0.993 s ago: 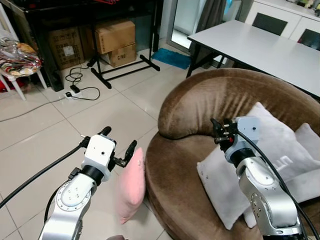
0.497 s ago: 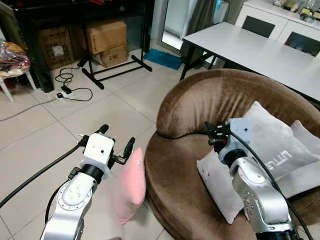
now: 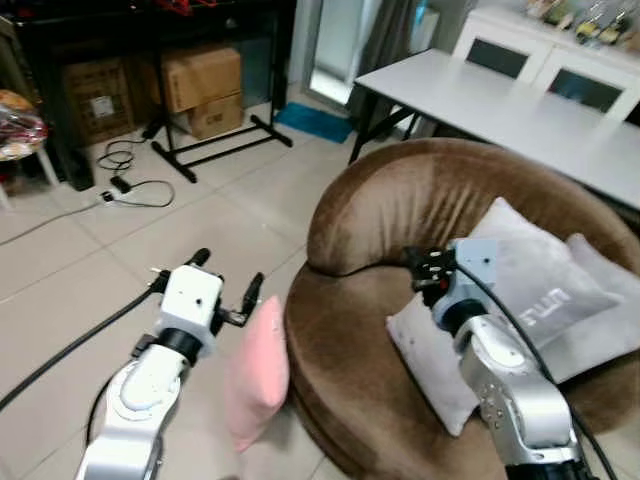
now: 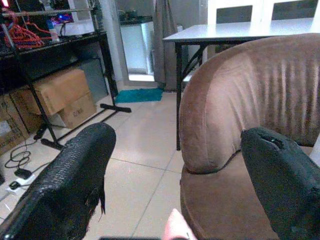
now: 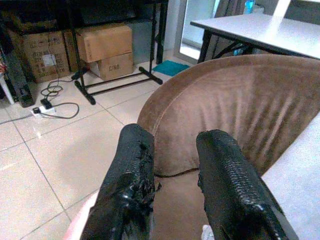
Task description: Move the pillow to the sofa from floor
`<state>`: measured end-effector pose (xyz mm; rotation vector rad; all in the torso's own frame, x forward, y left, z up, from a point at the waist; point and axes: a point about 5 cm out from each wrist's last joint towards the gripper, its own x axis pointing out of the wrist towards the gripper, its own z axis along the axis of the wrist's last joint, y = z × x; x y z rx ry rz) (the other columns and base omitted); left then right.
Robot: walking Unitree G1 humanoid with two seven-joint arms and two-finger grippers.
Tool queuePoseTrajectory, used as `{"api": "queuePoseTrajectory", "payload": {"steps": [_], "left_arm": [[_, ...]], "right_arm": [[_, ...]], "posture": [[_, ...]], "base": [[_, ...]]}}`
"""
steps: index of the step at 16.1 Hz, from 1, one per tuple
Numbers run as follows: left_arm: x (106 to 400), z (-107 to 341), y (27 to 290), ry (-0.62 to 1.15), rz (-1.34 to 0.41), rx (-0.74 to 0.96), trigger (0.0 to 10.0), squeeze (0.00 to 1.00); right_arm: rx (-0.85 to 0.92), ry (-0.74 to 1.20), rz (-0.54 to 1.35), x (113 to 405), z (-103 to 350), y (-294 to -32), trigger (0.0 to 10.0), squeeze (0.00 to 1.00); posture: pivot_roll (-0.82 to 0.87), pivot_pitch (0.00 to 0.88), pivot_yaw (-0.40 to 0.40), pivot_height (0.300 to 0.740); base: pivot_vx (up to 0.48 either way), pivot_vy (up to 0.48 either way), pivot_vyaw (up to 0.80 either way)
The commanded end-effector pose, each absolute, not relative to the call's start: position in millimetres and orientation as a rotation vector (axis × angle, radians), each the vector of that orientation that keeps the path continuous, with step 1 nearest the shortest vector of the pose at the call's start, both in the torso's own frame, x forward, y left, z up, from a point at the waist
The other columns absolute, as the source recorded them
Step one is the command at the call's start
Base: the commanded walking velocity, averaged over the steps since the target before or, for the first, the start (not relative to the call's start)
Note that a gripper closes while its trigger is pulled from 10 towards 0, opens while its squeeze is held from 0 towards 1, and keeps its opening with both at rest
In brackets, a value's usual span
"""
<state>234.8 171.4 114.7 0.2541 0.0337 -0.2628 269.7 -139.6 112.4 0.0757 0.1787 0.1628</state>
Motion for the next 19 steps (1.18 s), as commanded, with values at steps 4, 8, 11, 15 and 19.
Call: {"api": "queuePoseTrajectory", "payload": {"steps": [4, 8, 11, 15, 19], "left_arm": [[234.9, 113.1, 167.4, 0.043, -0.278, 0.243, 10.0, 0.00], [233.0, 111.9, 167.1, 0.045, -0.278, 0.238, 10.0, 0.00], [231.2, 107.6, 166.9, 0.049, -0.251, 0.223, 10.0, 0.00], [224.3, 102.5, 170.5, 0.056, -0.218, 0.229, 10.0, 0.00], [230.4, 103.1, 172.6, 0.046, -0.242, 0.249, 10.0, 0.00]], "right_arm": [[0.061, 0.187, 0.141, 269.6, 112.1, -147.6, 10.0, 0.00], [0.061, 0.195, 0.146, 267.2, 110.5, -147.3, 10.0, 0.00], [0.064, 0.200, 0.149, 266.4, 108.8, -149.1, 10.0, 0.00], [0.046, 0.223, 0.137, 266.2, 101.3, -156.5, 10.0, 0.00], [0.017, 0.263, 0.091, 259.9, 89.3, -164.8, 10.0, 0.00]], "posture": [[0.01, 0.000, -0.104, 0.740], [0.00, 0.000, -0.105, 0.740], [0.00, 0.000, -0.119, 0.740], [0.01, 0.000, -0.129, 0.740], [-0.02, 0.000, -0.078, 0.740]], "base": [[0.000, 0.283, 0.00], [0.000, 0.281, 0.00], [0.000, 0.281, 0.00], [0.000, 0.288, 0.00], [0.000, 0.291, 0.00]]}}
